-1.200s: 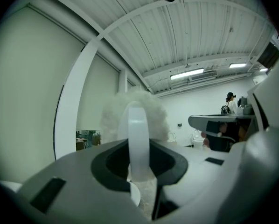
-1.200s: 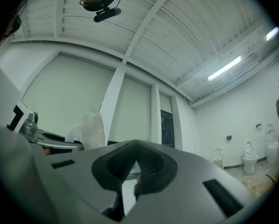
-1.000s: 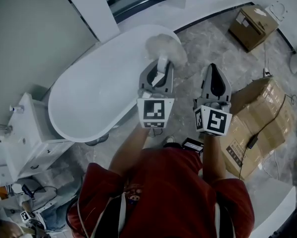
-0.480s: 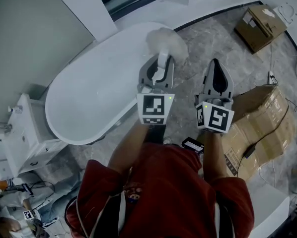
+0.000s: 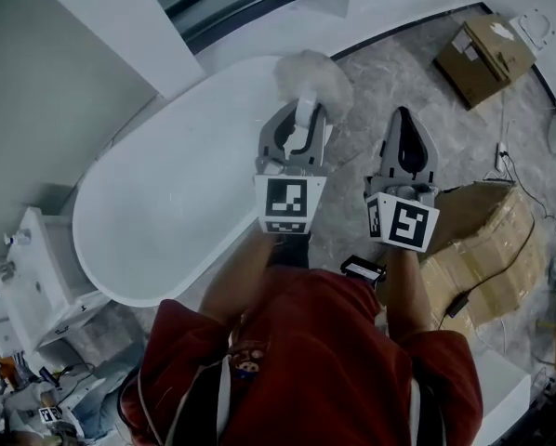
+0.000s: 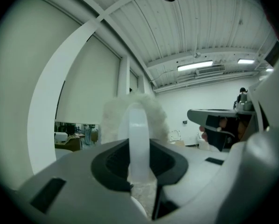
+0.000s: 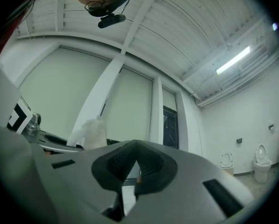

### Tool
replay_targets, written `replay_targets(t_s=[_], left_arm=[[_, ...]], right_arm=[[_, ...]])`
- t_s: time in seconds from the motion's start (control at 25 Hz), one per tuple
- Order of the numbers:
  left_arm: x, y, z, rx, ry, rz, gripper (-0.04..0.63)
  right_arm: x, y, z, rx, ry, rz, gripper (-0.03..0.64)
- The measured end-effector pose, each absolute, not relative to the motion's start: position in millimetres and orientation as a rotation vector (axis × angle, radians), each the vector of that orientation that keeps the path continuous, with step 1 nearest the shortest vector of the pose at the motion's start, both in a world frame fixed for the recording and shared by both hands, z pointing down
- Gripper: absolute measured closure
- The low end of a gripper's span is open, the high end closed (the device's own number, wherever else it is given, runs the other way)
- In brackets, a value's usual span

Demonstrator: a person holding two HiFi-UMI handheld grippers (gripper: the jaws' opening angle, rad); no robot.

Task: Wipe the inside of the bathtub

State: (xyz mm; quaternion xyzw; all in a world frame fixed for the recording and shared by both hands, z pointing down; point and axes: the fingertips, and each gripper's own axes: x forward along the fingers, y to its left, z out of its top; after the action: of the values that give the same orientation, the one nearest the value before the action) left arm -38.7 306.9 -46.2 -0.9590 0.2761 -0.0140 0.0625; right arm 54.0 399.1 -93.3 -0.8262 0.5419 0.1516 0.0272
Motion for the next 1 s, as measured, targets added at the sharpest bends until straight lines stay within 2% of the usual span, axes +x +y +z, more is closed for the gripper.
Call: replay_targets(t_s=[0.56, 1.0], left_arm=[[23, 164, -52, -2.928, 0.843, -0.079, 0.503], [36, 100, 3, -2.971, 0.963, -0.209, 0.503]], right_arm=[[114, 254, -109, -2.516, 1.707, 0.493, 0.604], [144, 173, -81, -2.462, 1.817, 0.445, 0.604]])
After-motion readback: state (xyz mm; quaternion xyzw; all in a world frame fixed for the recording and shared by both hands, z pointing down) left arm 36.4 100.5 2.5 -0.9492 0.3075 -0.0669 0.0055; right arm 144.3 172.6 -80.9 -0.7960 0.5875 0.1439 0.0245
